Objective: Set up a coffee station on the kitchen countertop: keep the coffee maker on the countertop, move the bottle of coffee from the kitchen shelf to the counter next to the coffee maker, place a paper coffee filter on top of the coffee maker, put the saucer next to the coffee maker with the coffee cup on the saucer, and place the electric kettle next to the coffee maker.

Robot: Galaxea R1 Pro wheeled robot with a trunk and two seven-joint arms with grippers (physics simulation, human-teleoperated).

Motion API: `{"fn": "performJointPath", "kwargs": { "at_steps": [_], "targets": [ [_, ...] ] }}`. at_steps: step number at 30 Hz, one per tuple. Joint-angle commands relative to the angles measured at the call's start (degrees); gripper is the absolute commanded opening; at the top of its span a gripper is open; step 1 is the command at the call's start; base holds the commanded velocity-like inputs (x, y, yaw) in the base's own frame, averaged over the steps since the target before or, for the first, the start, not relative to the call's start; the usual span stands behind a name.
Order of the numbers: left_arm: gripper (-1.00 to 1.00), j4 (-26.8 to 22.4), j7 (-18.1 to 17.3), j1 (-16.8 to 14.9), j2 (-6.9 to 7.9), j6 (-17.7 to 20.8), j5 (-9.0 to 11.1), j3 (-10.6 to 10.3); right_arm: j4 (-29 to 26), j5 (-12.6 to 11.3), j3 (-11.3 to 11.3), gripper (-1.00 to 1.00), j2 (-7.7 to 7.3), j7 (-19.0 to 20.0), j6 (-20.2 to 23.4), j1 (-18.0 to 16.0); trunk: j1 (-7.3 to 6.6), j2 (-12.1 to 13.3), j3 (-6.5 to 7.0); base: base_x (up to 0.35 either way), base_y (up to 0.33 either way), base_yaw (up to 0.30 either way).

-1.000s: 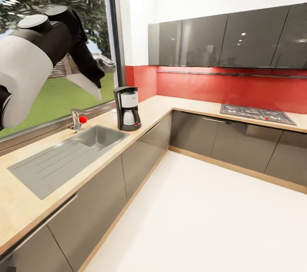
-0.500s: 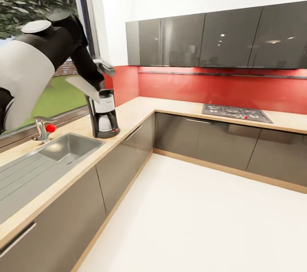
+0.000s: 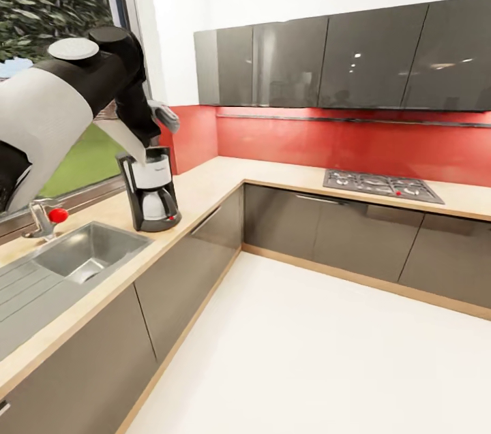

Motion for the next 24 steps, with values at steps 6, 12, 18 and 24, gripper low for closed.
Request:
{"fn": "performJointPath", "kwargs": {
  "at_steps": [6, 12, 18, 24],
  "targets": [
    [-1.0, -0.2, -0.5, 0.1, -0.09, 0.7, -0.6, -0.1, 0.1, 0.5, -0.4, 1.0, 0.05, -0.1, -0.2, -0.1, 0.06, -0.1, -0.1, 0.305, -0.122, 0.0],
    [-1.0, -0.3, -0.5, 0.1, -0.03, 0.7, -0.6, -0.2, 0.1, 0.5, -0.4, 1.0, 0.04, -0.1, -0.2, -0.1, 0.06, -0.1, -0.1, 0.286, -0.159, 0.0],
    [-1.0, -0.3, -0.5, 0.1, 0.05, 0.7, -0.6, -0.8, 0.1, 0.5, -0.4, 1.0, 0.04, -0.1, -0.2, -0.1, 0.06, -0.1, -0.1, 0.301, -0.15, 0.0],
    [-1.0, -0.3, -0.5, 0.1, 0.41, 0.8, -0.6, -3.2, 0.1, 0.5, -0.4, 1.0, 0.01, -0.1, -0.2, -0.1, 0.06, -0.1, -0.1, 0.256, -0.063, 0.0]
  ]
}}
